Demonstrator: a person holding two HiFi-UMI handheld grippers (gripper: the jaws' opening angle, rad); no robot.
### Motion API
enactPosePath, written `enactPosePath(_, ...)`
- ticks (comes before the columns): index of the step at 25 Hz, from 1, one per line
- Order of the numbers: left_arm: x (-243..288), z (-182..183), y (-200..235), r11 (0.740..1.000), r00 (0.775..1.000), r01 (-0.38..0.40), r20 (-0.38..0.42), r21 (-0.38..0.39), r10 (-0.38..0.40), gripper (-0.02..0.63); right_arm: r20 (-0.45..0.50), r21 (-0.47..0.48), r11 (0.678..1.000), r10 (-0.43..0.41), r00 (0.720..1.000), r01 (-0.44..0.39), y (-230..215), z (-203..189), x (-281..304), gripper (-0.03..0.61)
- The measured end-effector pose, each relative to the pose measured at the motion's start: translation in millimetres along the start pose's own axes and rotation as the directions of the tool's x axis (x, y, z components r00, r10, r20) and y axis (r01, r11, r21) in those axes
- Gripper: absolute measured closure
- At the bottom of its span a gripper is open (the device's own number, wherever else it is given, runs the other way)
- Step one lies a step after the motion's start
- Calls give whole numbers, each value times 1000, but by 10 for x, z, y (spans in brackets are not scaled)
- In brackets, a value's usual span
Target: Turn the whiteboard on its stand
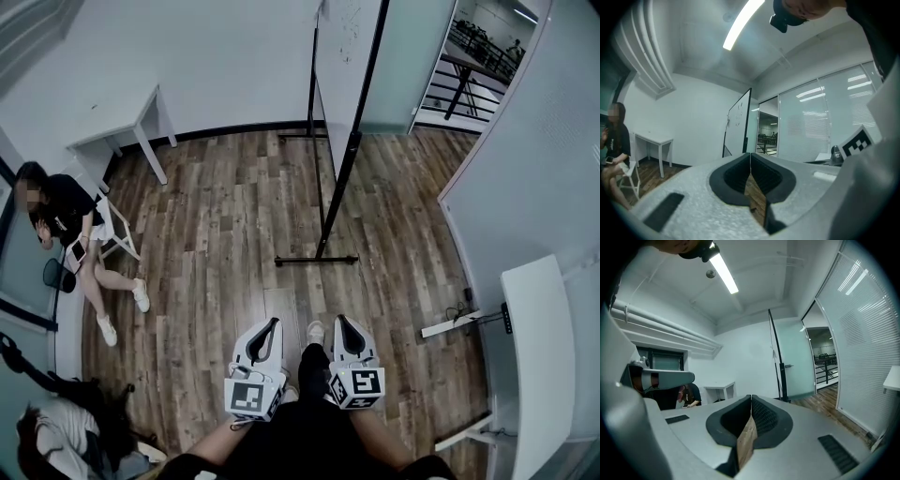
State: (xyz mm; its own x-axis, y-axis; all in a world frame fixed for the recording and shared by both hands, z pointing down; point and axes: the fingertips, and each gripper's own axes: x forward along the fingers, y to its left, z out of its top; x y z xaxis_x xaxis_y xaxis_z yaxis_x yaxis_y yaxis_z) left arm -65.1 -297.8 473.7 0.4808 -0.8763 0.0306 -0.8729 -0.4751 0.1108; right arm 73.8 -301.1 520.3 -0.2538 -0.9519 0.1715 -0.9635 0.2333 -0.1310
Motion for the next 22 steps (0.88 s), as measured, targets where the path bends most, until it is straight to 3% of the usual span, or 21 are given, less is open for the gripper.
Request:
enactPosePath(9, 1041, -88, 228, 1000, 1000, -19, -16, 5, 19, 595, -32, -10, 1000, 0, 999, 0, -554, 19, 939, 565)
enactPosePath(22, 2595, 96, 506, 999, 999, -33, -39, -1, 33, 595, -77, -31, 999, 21, 997, -23, -1345, 305, 2421, 563)
